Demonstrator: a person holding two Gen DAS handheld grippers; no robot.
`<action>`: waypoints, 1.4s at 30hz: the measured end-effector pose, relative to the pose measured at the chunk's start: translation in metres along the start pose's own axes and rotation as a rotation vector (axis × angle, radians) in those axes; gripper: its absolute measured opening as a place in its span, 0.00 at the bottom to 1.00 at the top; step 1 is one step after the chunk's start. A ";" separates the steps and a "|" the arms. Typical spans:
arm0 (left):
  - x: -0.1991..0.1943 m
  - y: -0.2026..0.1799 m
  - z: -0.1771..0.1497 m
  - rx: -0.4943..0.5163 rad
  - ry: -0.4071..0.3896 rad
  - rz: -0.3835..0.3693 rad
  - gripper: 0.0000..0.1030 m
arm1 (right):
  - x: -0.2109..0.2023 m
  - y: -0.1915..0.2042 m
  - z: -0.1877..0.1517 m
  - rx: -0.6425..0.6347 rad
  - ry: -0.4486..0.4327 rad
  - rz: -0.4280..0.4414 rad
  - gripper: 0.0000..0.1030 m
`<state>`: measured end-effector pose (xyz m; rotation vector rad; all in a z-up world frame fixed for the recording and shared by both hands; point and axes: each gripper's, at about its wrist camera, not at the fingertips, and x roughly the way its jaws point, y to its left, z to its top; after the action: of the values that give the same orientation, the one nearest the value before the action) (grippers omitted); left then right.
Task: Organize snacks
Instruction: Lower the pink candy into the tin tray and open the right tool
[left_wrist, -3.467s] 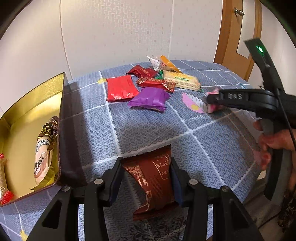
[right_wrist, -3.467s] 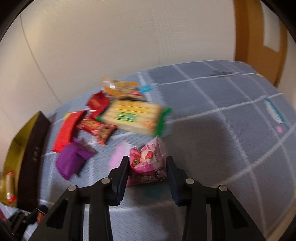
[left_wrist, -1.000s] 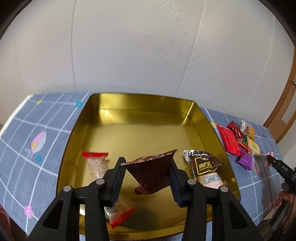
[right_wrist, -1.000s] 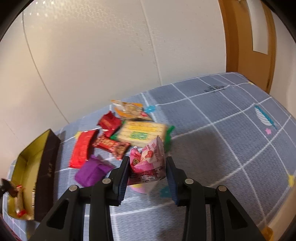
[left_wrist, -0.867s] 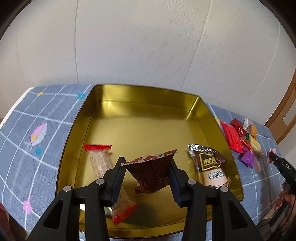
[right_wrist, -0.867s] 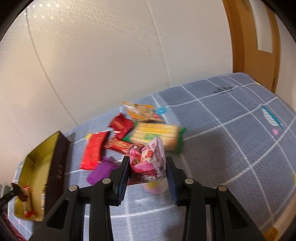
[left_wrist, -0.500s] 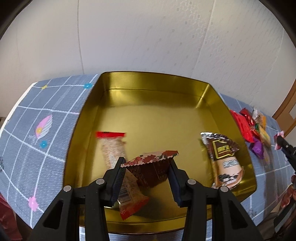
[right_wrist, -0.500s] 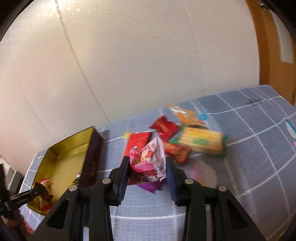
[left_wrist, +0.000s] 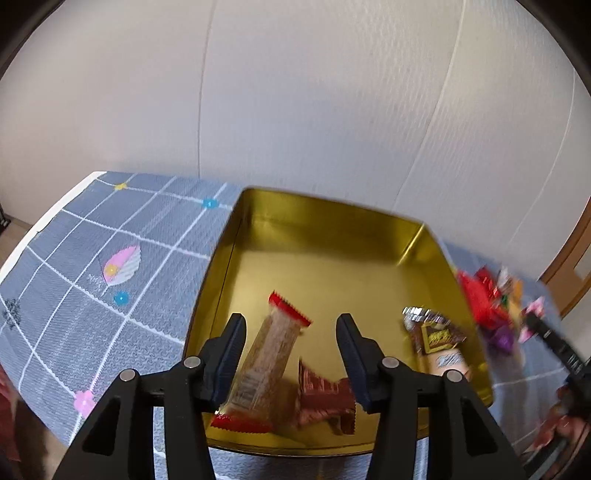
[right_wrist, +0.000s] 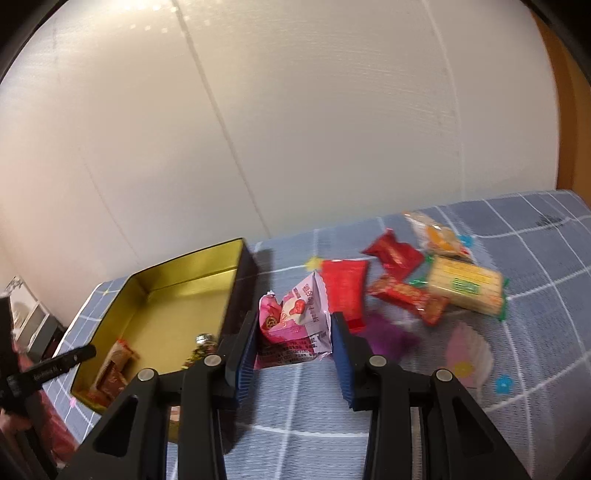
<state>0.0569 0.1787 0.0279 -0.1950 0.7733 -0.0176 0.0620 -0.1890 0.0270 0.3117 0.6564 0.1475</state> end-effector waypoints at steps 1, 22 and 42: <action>-0.003 0.000 0.002 -0.009 -0.019 0.002 0.50 | 0.001 0.005 -0.001 -0.012 0.001 0.010 0.37; -0.003 0.024 -0.012 -0.120 0.024 0.012 0.50 | 0.049 0.104 -0.036 -0.247 0.128 0.224 0.38; 0.002 0.013 -0.016 -0.122 0.038 -0.039 0.50 | 0.048 0.114 -0.040 -0.267 0.128 0.268 0.54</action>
<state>0.0470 0.1881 0.0132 -0.3269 0.8086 -0.0111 0.0711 -0.0609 0.0068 0.1322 0.7100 0.5105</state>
